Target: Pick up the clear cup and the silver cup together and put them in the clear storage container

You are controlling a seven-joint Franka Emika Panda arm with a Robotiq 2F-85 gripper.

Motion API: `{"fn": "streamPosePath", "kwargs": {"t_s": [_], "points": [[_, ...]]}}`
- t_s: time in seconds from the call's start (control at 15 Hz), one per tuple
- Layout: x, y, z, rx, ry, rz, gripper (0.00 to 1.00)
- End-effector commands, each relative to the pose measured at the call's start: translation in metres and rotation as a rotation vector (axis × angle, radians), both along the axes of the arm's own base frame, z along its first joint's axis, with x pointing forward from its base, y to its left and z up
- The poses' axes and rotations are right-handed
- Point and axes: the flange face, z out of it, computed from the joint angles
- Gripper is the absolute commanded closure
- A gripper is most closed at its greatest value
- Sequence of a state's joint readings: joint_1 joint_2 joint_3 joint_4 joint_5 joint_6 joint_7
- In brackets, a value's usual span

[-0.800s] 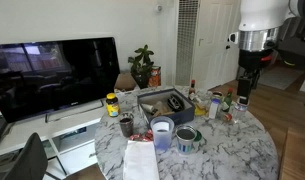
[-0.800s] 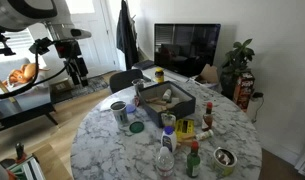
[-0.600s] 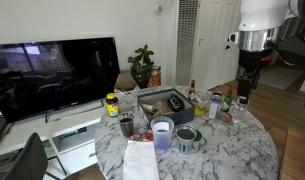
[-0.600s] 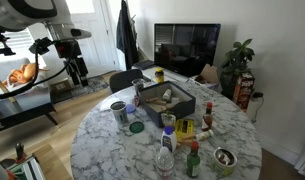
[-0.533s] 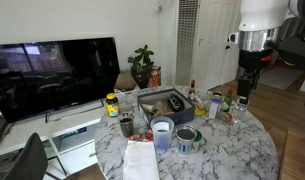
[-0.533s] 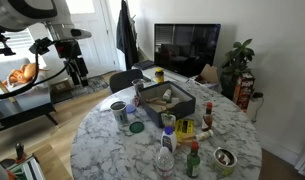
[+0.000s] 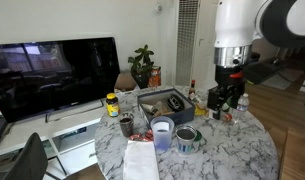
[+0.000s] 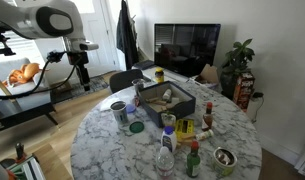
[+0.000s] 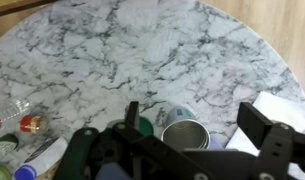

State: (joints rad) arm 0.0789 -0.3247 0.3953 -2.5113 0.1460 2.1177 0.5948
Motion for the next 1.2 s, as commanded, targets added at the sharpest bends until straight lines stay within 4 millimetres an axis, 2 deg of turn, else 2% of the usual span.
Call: {"fn": "streamPosePath", "kwargs": {"t_s": [0.0, 0.13, 0.4, 0.53, 0.87, 1.13], "points": [[0.047, 0.034, -0.044, 0.074, 0.013, -0.191, 0.0], [0.066, 0.042, -0.061, 0.101, -0.013, -0.297, 0.0], [0.096, 0.044, -0.087, 0.167, -0.086, -0.504, 0.0], [0.104, 0.042, -0.1, 0.163, -0.12, -0.531, 0.0], [0.109, 0.032, -0.129, 0.066, -0.104, -0.554, 0.0], [0.122, 0.029, -0.139, 0.06, -0.122, -0.654, 0.0]]}}
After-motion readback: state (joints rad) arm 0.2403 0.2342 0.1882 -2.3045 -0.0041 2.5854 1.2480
